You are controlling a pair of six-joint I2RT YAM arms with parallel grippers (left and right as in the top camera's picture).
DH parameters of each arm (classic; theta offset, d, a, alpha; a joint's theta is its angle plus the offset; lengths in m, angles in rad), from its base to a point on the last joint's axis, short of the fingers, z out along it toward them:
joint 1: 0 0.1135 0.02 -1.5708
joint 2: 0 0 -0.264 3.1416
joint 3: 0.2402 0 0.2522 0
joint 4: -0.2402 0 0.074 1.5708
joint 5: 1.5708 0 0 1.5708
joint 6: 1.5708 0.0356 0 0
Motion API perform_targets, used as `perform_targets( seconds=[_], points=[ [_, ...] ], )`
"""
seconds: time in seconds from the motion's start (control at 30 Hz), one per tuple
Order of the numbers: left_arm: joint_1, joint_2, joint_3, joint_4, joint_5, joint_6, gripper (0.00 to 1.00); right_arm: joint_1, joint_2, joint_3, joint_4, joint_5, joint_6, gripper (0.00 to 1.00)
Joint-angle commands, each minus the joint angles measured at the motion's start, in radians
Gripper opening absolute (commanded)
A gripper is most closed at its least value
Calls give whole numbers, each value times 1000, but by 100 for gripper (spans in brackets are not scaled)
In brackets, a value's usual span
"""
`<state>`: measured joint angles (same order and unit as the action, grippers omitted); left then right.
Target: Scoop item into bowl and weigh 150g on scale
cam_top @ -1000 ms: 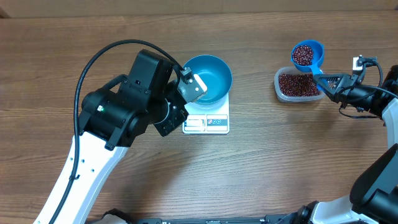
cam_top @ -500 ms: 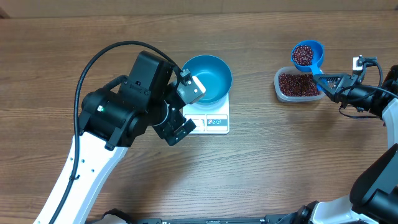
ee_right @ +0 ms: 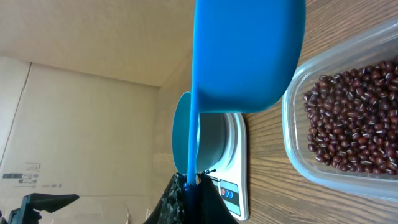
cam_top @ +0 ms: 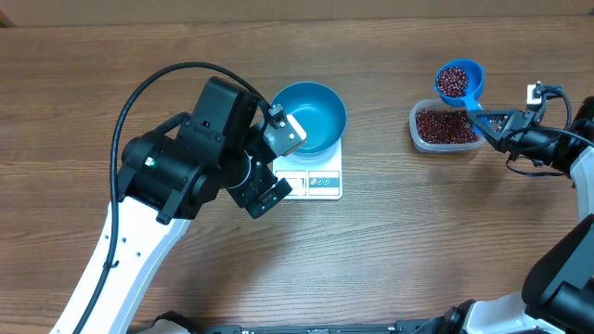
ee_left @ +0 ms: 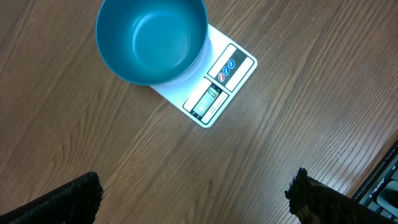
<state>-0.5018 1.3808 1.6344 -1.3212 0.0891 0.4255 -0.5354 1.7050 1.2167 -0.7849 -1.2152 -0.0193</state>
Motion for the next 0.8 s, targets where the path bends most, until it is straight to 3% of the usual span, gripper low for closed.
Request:
perform_targets(
  seconds=[0.0,0.77],
  points=[
    [4,-14,21,-3,-3,0,100,-4,6,12,7,-24,-16,4],
    [4,-6,20,54,-3,0,99,-3,6,12,6,-24,-16,4]
  ],
)
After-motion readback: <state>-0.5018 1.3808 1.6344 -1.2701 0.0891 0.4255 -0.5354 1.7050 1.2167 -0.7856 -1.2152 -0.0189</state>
